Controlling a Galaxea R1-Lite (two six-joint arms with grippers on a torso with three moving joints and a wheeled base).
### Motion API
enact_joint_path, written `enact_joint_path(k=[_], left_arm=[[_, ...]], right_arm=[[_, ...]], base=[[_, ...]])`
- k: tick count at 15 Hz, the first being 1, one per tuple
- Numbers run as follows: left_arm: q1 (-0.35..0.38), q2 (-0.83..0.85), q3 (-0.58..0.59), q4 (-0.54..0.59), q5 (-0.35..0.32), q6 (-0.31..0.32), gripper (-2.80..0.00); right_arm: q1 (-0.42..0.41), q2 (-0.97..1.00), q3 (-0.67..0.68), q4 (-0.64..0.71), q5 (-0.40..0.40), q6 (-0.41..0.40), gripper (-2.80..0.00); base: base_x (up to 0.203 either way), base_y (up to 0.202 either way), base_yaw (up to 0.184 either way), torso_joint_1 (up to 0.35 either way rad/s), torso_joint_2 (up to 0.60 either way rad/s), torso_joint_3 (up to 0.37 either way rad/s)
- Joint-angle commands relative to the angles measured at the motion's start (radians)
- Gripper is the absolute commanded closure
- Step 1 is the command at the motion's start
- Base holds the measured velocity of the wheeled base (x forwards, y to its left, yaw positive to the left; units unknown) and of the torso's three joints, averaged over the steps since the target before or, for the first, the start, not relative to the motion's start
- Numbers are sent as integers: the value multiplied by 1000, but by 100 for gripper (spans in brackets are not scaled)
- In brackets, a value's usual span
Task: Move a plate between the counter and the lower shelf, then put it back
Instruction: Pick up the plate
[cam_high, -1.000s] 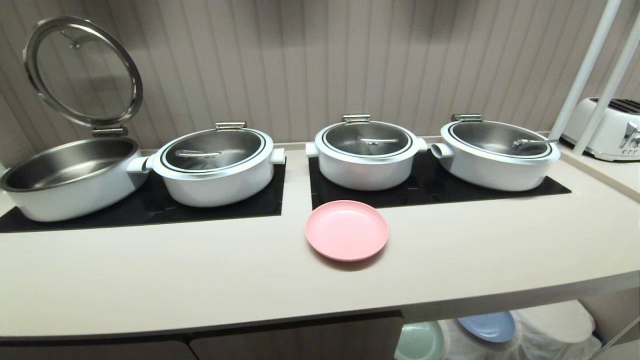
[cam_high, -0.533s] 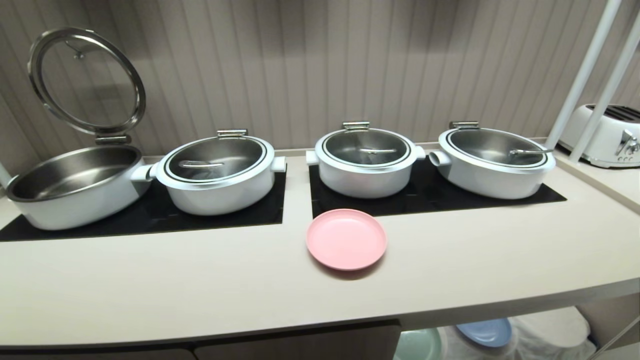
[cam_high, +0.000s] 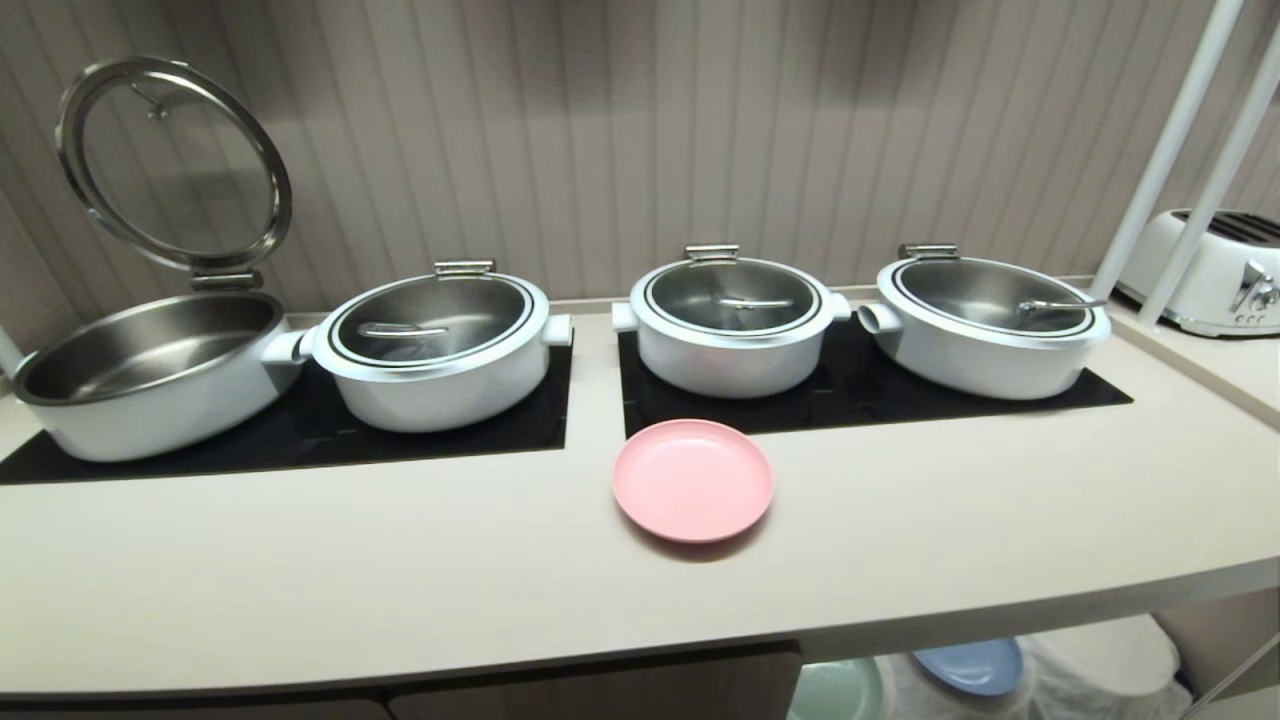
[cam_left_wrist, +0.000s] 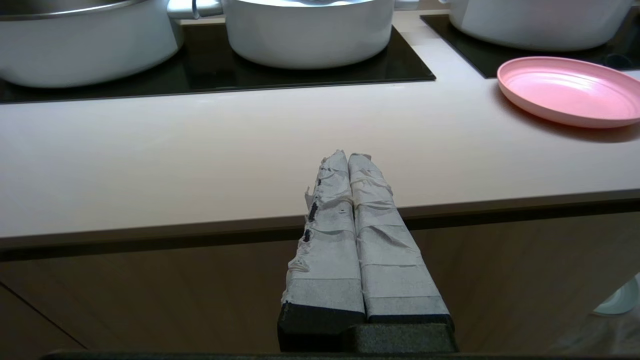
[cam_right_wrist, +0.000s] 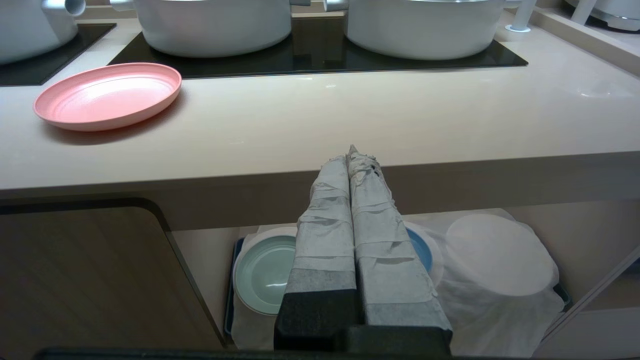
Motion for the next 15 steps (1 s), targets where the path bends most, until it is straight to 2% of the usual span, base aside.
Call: enact_joint_path(k=[1, 15], left_arm=[[0, 0, 0, 0, 0, 0, 0], [0, 0, -2, 2, 0, -1, 0]], right_arm=[[0, 0, 0, 0, 0, -1, 0], [0, 0, 0, 0, -1, 0, 0]], base=[[0, 0, 0, 0, 0, 0], [0, 0, 0, 0, 0, 0]])
